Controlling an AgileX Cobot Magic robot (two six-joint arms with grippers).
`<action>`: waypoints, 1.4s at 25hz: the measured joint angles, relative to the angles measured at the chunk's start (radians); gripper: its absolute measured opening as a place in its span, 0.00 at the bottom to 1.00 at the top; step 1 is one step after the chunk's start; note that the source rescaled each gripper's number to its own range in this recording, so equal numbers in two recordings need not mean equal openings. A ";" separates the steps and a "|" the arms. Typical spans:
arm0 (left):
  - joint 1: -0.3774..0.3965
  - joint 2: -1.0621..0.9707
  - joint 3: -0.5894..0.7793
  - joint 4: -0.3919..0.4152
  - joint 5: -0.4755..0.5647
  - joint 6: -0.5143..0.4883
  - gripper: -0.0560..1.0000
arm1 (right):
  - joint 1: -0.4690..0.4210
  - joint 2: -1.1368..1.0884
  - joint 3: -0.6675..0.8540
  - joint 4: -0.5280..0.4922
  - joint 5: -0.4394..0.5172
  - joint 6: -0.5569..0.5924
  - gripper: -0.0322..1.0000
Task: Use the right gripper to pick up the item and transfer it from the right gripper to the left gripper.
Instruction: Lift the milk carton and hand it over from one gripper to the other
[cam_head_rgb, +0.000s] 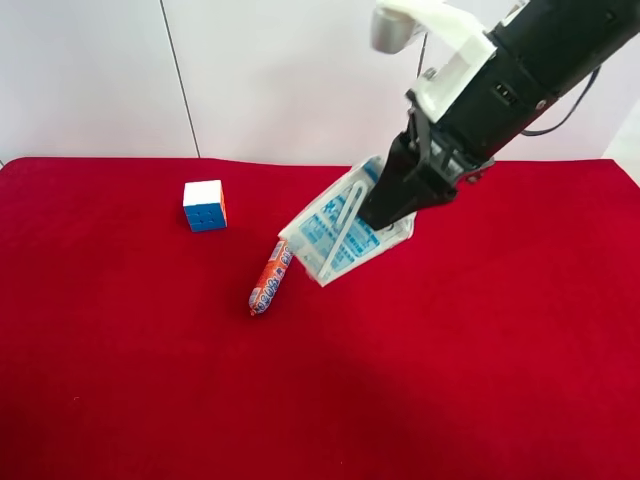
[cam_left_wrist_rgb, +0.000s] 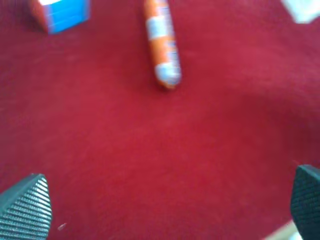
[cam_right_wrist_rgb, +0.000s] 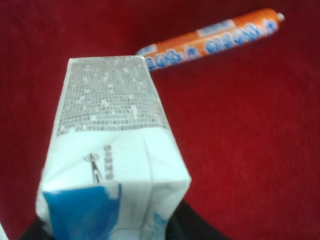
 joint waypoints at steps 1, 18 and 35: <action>-0.031 0.023 -0.008 0.000 0.006 0.007 0.86 | 0.000 0.000 0.000 0.000 0.000 0.000 0.03; -0.411 0.401 -0.192 0.072 -0.004 0.075 0.77 | 0.190 0.000 0.000 0.022 -0.030 -0.223 0.03; -0.530 0.668 -0.350 0.079 -0.035 0.157 0.77 | 0.191 0.000 0.000 0.232 -0.031 -0.435 0.03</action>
